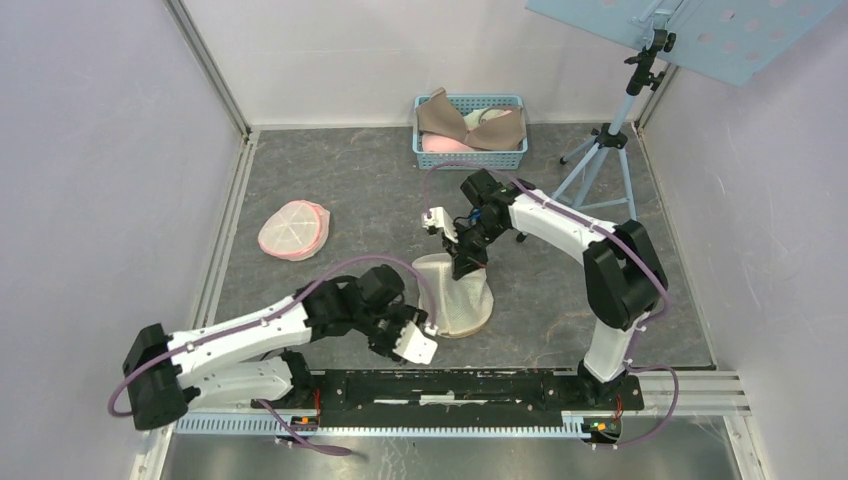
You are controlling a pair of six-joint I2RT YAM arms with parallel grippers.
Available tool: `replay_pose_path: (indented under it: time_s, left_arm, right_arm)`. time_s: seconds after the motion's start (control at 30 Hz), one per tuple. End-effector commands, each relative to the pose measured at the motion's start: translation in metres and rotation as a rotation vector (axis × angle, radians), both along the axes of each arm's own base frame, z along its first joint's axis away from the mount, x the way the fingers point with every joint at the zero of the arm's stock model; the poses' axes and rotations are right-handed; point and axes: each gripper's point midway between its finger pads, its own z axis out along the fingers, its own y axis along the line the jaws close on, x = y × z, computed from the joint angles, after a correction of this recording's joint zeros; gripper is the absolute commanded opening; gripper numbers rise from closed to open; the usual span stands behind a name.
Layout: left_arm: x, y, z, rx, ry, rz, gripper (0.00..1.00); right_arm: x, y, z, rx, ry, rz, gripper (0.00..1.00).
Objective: Unzip the laundry bag and remove the bra
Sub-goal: Move the laundry bag to the center of the board.
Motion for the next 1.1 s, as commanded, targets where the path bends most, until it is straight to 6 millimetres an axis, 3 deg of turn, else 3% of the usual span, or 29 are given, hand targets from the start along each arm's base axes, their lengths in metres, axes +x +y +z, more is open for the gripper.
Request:
replay_pose_path:
  time_s: [0.0, 0.1, 0.27, 0.43, 0.73, 0.9, 1.07]
  left_arm:
    - [0.015, -0.046, 0.01, -0.055, -0.133, 0.074, 0.64]
    - [0.01, -0.064, 0.002, 0.007, -0.154, 0.085, 0.63]
    - [0.01, -0.074, -0.007, 0.1, -0.199, 0.015, 0.65]
    - [0.015, -0.076, -0.006, 0.186, -0.267, -0.118, 0.64]
    - [0.038, -0.063, -0.027, 0.406, -0.414, -0.307, 0.72]
    - [0.043, -0.06, -0.043, 0.481, -0.409, -0.295, 0.68]
    - [0.043, -0.059, -0.048, 0.486, -0.379, -0.226, 0.52]
  right_arm:
    - [0.005, 0.022, -0.003, 0.027, 0.011, 0.022, 0.0]
    - [0.005, 0.031, -0.005, 0.025, 0.021, 0.037, 0.0]
    - [0.003, 0.043, -0.005, 0.026, 0.033, 0.077, 0.02]
    - [-0.005, 0.048, -0.009, 0.018, 0.057, 0.13, 0.07]
    - [-0.026, 0.063, -0.013, -0.002, 0.096, 0.217, 0.13]
    - [-0.025, 0.072, -0.003, 0.028, 0.091, 0.208, 0.32]
    - [-0.005, 0.079, 0.016, 0.041, 0.003, 0.148, 0.56]
